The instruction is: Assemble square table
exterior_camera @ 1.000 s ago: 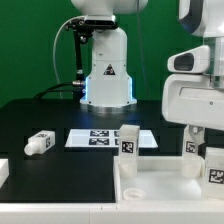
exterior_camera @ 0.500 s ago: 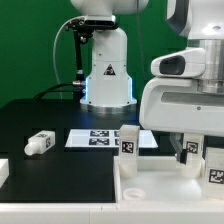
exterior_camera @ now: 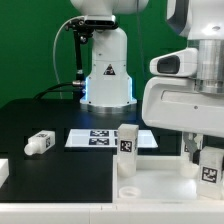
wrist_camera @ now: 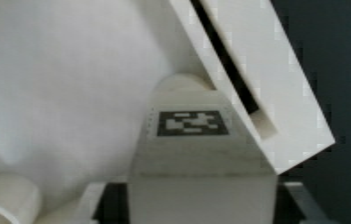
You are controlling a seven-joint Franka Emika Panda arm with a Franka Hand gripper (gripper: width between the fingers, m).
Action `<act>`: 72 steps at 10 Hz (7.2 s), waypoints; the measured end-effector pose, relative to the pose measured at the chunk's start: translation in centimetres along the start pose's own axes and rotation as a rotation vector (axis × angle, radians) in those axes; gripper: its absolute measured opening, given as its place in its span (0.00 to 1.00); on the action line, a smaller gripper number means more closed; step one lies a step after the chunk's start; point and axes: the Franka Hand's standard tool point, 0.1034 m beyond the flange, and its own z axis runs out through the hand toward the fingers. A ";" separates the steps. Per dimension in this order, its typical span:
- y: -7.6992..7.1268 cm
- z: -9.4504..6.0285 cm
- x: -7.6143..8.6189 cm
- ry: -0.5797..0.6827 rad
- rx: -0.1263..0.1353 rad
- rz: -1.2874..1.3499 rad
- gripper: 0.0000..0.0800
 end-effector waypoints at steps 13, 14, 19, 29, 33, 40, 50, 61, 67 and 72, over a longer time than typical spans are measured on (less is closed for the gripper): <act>0.1 0.1 -0.3 -0.059 0.058 0.835 0.68; -0.4 0.2 -0.9 -0.060 0.063 0.656 0.79; -0.4 0.3 -0.9 -0.043 0.064 0.281 0.81; -0.5 -0.2 -0.5 -0.013 0.049 0.013 0.36; -0.3 -0.2 -0.6 -0.056 0.041 0.670 0.36; 0.0 -0.3 -0.2 -0.120 0.018 1.308 0.36; 0.8 -3.9 1.6 -0.103 0.072 1.243 0.80; 5.1 -6.0 4.9 -0.074 0.119 0.707 0.81; 9.7 -5.1 4.5 -0.054 0.124 0.255 0.81; 14.6 -4.8 4.7 -0.064 0.113 0.160 0.81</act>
Offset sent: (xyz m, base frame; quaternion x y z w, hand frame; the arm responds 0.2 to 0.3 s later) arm -0.0012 -0.0095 0.0125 -0.0350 -0.0272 0.4172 0.9077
